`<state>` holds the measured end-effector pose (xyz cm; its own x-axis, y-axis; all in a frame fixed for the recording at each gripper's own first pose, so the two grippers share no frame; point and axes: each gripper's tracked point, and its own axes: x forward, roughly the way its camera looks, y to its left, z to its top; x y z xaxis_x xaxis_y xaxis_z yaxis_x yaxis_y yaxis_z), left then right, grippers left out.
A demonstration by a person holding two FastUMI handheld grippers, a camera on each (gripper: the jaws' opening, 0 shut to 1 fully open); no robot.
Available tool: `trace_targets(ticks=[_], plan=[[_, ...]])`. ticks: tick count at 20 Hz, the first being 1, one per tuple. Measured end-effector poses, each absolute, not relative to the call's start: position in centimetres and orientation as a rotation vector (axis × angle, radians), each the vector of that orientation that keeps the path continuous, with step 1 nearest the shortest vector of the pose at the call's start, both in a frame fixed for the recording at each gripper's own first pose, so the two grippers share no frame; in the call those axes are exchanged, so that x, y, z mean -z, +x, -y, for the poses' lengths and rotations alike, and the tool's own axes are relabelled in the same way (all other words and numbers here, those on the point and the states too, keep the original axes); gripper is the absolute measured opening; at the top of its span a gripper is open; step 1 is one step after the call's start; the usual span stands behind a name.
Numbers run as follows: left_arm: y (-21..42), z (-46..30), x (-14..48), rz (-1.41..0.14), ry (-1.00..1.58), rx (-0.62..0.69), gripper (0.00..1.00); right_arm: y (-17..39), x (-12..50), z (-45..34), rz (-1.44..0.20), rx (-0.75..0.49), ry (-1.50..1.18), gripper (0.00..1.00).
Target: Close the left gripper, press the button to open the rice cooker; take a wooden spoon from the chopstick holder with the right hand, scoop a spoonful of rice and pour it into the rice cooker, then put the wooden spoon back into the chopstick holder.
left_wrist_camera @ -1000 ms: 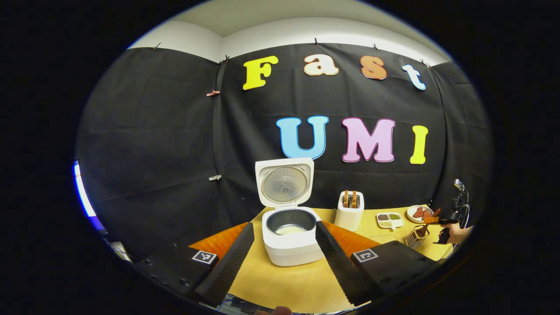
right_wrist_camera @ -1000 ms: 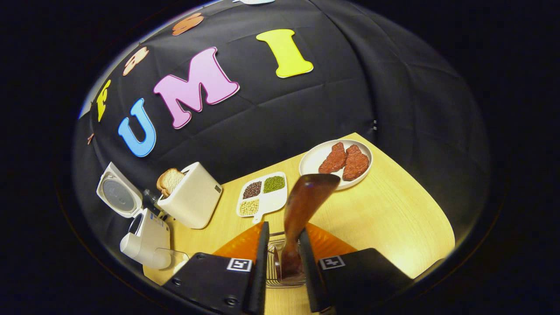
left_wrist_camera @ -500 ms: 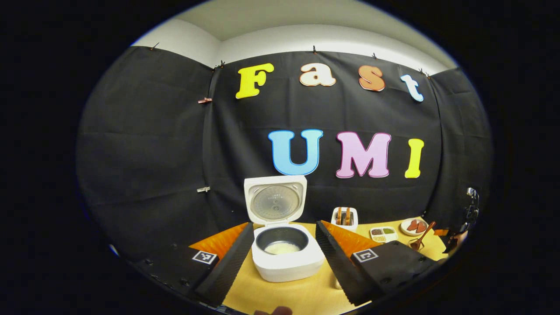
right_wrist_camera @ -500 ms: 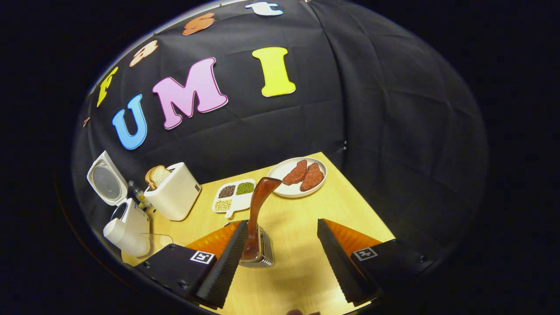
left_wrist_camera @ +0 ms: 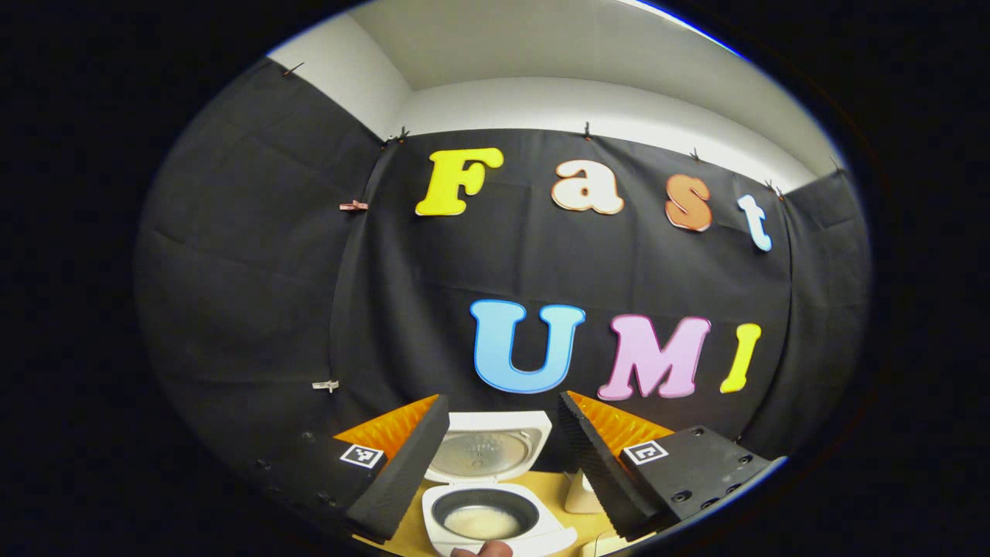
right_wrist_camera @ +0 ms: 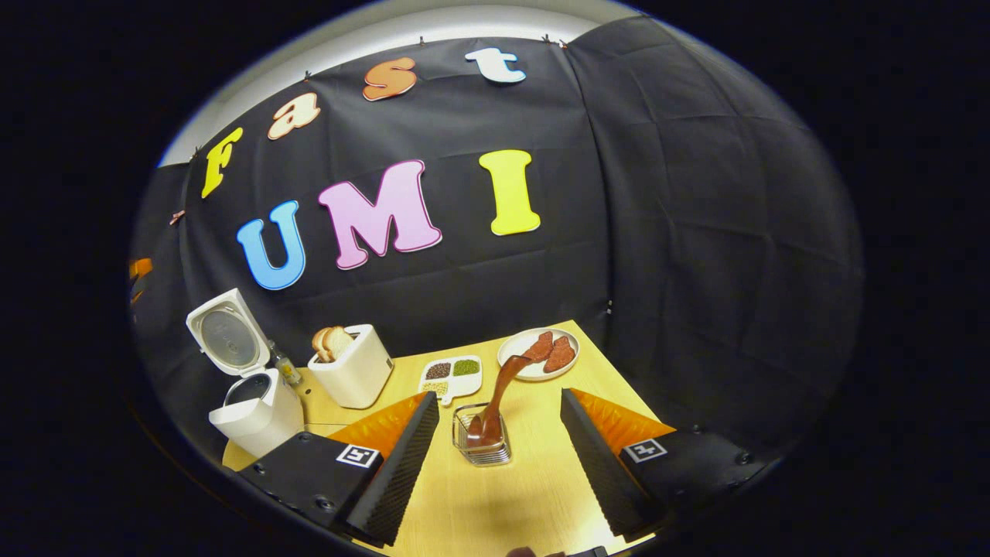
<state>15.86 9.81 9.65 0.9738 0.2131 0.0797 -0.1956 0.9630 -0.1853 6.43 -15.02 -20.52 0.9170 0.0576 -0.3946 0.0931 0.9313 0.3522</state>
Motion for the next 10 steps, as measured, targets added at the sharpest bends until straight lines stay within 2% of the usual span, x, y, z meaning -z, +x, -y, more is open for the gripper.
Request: trace_targets(ticks=[1,2,4,10], plan=[[17.7,-10.9,-10.4,0.125,-0.188,-0.21,1.0,6.0,20.0,14.7,-0.406,0.02,0.345,0.98],[19.5,-11.4,-10.8,0.145,-0.184,-0.203,0.95,5.7,19.4,14.4,-0.399,0.023,0.324,0.98],[22.9,-12.5,-10.6,0.151,-0.156,-0.199,0.95,5.0,18.2,13.5,-0.39,0.023,0.3,0.98],[32.2,-14.5,-6.7,0.081,-0.131,-0.204,0.94,3.4,15.3,12.3,-0.362,0.062,0.233,0.98]])
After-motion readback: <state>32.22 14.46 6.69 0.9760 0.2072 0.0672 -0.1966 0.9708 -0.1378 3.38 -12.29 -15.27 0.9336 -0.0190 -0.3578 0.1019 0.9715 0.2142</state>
